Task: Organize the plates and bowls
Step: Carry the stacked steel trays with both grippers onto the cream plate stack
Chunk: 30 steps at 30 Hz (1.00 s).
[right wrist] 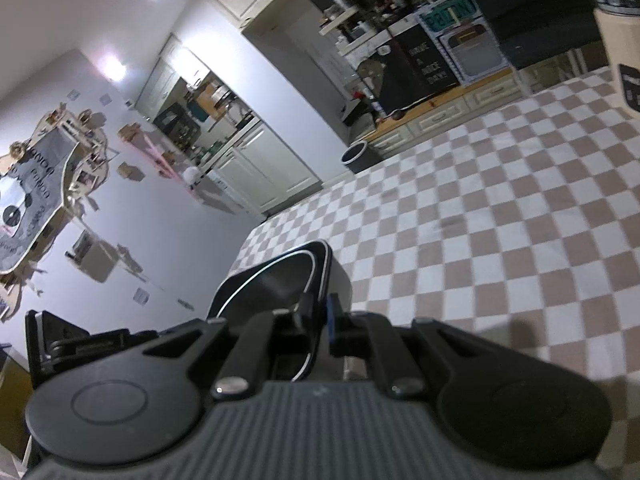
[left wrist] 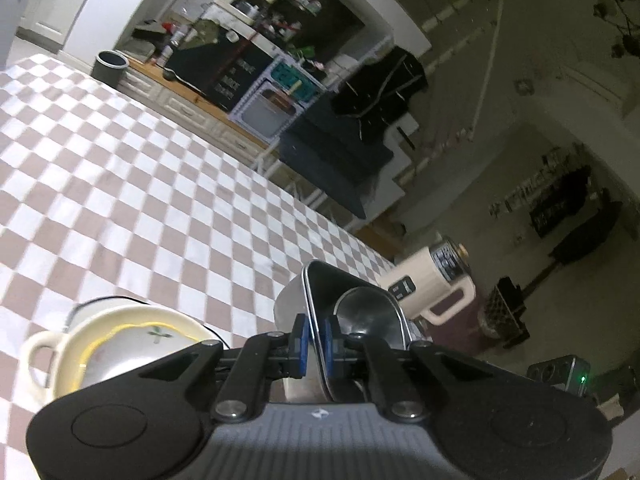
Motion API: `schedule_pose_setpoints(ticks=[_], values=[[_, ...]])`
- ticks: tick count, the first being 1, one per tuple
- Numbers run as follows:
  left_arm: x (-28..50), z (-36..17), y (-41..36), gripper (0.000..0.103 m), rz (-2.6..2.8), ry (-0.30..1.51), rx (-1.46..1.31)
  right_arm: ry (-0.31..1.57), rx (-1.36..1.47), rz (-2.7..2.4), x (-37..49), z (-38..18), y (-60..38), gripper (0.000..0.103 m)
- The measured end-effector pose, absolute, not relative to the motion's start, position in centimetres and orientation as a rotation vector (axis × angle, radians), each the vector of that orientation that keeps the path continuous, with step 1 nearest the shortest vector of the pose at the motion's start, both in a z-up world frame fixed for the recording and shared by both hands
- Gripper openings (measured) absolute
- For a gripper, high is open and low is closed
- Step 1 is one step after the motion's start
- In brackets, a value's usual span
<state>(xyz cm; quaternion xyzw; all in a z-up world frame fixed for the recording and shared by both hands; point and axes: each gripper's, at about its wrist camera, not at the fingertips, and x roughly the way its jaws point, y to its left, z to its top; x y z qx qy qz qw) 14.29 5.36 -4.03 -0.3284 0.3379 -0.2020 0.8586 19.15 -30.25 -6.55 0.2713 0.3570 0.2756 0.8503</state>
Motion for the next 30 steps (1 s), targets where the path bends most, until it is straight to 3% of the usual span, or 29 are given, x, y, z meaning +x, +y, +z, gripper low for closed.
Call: schedule_pose_setpoints(ticks=[14,30], values=[[10.4,-4.5,11.9,0.007,-0.317,0.662,-0.749,0.802,0.569,0.666,18.6,-6.6,-27.5,0.008],[10.3,-8.4,14.1,0.007,-0.251,0.749,-0.783,0.934,0.593,0.584,16.9,-8.8,-27.7,0.008]])
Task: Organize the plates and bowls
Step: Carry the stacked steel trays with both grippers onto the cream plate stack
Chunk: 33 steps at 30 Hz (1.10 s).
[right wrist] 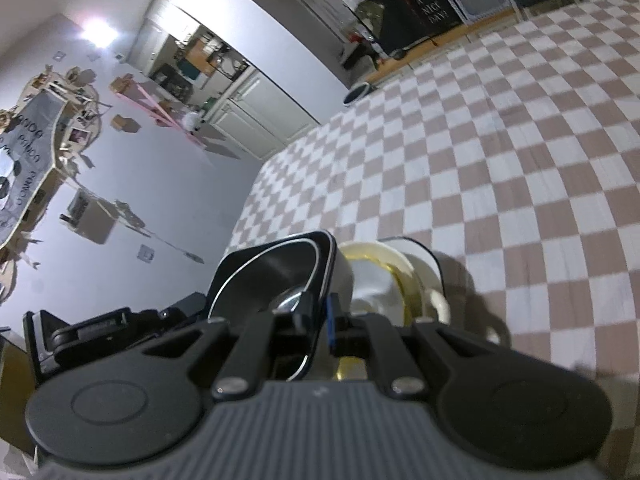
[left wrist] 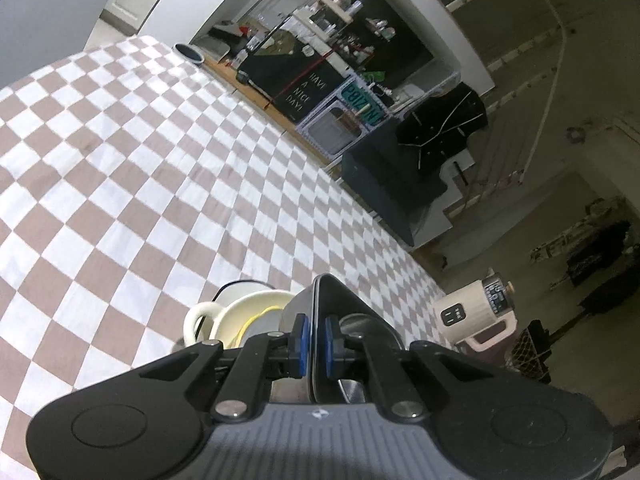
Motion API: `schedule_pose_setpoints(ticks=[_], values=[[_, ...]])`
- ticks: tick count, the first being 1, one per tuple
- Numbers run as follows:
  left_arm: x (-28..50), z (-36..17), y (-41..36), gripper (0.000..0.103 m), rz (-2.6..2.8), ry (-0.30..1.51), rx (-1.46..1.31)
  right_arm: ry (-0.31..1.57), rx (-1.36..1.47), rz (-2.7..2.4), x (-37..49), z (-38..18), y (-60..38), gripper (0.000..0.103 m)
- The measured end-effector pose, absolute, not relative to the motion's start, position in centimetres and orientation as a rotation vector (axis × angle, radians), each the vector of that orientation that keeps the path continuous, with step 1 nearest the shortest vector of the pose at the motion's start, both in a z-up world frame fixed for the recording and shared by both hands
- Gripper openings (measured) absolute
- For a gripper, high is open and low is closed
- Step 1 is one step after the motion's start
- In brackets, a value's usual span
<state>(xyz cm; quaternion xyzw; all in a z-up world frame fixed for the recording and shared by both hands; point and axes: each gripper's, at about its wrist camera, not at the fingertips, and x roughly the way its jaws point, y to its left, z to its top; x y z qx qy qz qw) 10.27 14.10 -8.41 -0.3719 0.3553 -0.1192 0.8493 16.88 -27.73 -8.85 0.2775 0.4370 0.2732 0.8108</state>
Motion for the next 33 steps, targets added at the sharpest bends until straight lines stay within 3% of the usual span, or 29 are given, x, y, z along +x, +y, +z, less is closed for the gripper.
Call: schedule_pose_setpoints(ticks=[33], values=[[12.0,-12.3,13.5,0.007,-0.217,0.853,-0.732,1.017,0.475,0.485,17.6,-9.4,-24.9,0.008]])
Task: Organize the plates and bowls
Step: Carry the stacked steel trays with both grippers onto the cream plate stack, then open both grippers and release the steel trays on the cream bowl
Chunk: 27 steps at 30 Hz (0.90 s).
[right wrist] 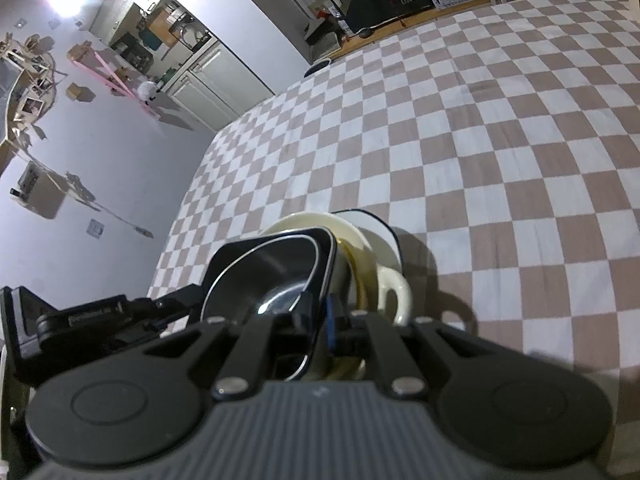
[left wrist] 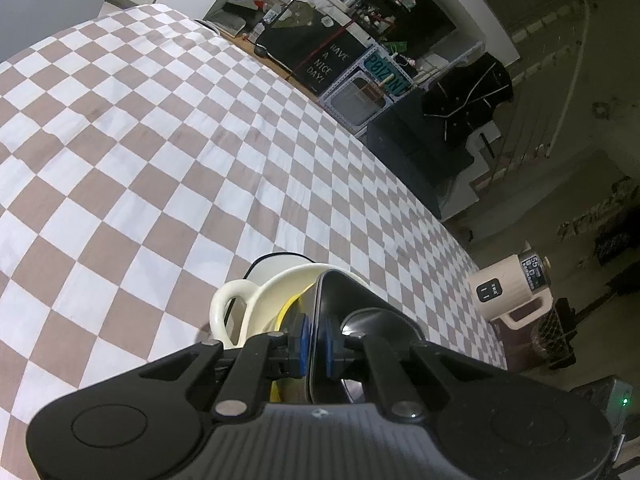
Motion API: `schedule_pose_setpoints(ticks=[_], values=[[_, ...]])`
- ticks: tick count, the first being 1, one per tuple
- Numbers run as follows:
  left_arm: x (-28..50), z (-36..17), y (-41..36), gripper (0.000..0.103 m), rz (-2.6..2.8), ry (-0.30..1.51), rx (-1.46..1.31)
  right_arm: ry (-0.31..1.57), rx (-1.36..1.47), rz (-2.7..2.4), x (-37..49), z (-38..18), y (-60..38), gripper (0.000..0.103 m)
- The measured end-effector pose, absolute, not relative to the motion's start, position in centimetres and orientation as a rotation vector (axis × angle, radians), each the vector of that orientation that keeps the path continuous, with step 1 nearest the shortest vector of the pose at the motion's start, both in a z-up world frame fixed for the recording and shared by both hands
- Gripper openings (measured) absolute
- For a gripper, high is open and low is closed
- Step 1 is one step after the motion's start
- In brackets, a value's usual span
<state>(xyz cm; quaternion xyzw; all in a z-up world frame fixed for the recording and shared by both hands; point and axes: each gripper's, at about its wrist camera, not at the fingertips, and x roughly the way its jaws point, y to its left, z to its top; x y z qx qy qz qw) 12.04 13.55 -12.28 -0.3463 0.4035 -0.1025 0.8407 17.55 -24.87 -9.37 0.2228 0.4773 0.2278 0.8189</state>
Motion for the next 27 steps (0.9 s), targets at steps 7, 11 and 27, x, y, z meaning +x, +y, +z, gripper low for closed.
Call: schedule_pose_setpoints(ticks=[7,11,27], values=[[12.2,-12.4,13.3,0.007,-0.216,0.857,-0.723,1.016,0.465,0.487,17.65,-9.32,-24.75,0.008],[12.25,-12.45,13.24,0.007,-0.214,0.861,-0.717,1.017,0.468,0.487,17.68,-9.28,-24.73,0.008],[11.99,-11.66,13.17,0.012,-0.187,0.882,-0.675,1.016,0.402,0.487,17.53,-9.06,-24.39,0.015]])
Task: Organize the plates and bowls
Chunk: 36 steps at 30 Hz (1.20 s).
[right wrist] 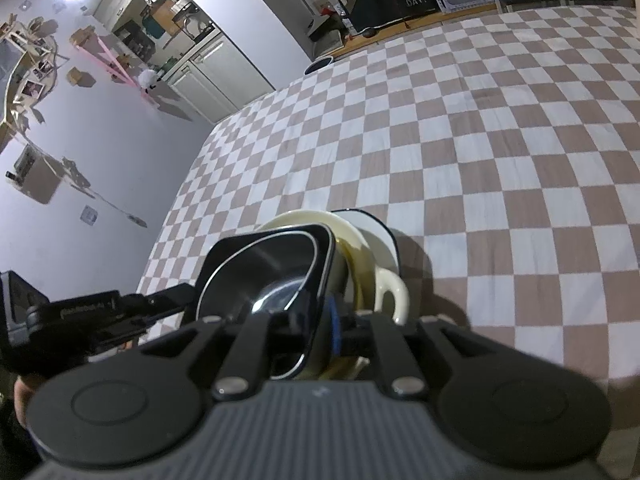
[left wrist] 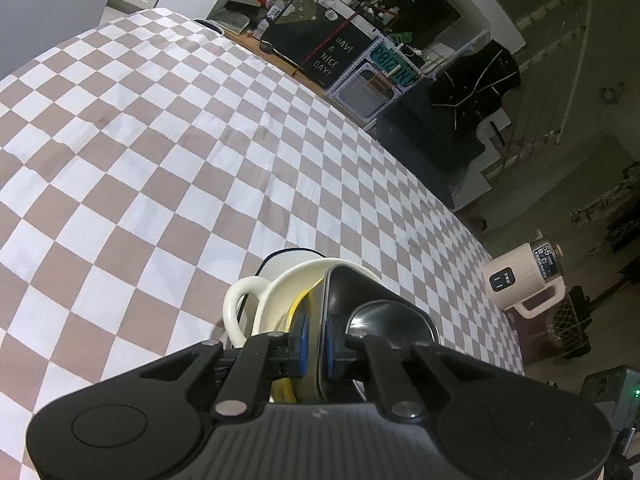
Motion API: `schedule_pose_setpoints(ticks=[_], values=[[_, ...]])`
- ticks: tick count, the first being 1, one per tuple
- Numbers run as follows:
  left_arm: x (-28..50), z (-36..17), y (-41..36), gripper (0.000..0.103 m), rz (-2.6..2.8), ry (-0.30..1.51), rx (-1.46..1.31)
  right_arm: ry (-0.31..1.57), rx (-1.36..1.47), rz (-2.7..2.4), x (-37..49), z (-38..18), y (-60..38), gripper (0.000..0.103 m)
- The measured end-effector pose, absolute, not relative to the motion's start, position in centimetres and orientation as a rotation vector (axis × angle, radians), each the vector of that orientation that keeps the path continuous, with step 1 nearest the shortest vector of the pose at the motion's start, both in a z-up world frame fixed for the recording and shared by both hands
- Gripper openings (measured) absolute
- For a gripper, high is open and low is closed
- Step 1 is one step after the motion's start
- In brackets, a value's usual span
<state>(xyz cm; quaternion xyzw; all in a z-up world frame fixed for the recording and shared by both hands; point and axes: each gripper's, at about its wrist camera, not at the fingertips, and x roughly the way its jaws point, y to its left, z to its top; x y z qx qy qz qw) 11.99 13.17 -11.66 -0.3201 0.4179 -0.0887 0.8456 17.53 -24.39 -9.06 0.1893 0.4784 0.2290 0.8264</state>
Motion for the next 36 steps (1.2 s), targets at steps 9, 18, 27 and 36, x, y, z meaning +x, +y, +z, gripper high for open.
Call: schedule_pose_setpoints(ticks=[9,18,27,36], values=[[10.6,-9.8,13.5,0.044,-0.123,0.877,-0.641,0.952,0.363,0.441,16.4,-7.2,-25.2,0.032],[7.7,-4.4,13.5,0.095,-0.057,0.801,-0.536,0.734,0.225,0.395,12.9,-1.5,-26.1,0.076],[2.9,3.2,11.2,0.103,-0.067,0.609,-0.38,0.531,0.164,0.292,8.0,4.1,-27.3,0.103],[-3.7,7.0,7.0,0.103,-0.008,0.486,-0.094,0.379,0.061,0.115,1.6,4.9,-26.7,0.103]])
